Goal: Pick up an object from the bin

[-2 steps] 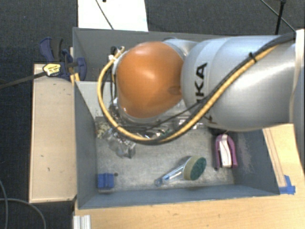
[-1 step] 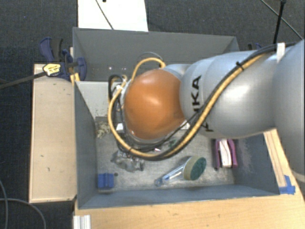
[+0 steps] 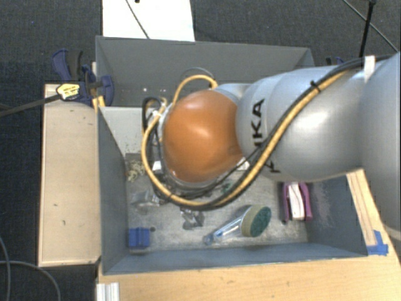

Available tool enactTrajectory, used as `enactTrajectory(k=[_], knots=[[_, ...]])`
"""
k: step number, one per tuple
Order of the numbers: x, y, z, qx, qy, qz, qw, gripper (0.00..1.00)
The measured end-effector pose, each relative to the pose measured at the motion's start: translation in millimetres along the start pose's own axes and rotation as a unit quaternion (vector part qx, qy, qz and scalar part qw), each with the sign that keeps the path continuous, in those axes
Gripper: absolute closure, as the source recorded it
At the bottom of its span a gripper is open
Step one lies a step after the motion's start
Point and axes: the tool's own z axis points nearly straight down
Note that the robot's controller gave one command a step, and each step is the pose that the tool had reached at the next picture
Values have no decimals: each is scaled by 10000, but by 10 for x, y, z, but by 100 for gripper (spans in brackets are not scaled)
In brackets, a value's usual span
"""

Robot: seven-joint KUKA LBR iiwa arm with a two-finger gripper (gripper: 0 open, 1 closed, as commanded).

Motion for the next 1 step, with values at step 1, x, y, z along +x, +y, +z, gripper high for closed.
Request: enactTrajectory(k=[1], knots=[[-220,69,752,-21,7,-682,9977,0]])
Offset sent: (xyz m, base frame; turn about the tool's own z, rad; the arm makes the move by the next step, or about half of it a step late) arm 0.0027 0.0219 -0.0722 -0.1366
